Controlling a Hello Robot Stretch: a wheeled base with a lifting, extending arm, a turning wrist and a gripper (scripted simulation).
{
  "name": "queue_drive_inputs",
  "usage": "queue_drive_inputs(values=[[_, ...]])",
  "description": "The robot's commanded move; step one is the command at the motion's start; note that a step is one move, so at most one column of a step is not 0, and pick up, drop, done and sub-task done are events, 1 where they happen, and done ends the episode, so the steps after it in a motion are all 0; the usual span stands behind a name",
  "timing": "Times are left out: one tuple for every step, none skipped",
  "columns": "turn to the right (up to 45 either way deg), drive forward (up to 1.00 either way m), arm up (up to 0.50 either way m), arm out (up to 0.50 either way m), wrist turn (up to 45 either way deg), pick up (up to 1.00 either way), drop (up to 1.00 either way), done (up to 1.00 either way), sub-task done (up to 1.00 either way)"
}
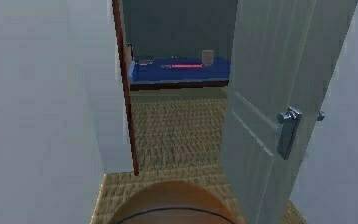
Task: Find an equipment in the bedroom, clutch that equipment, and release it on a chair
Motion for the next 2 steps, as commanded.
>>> queue_drive_inputs(values=[[-3.0,0.0,0.0,0.0,0.0,0.0,0.0,0.0,0.0],[0.0,1.0,0.0,0.0,0.0,0.0,0.0,0.0,0.0]])
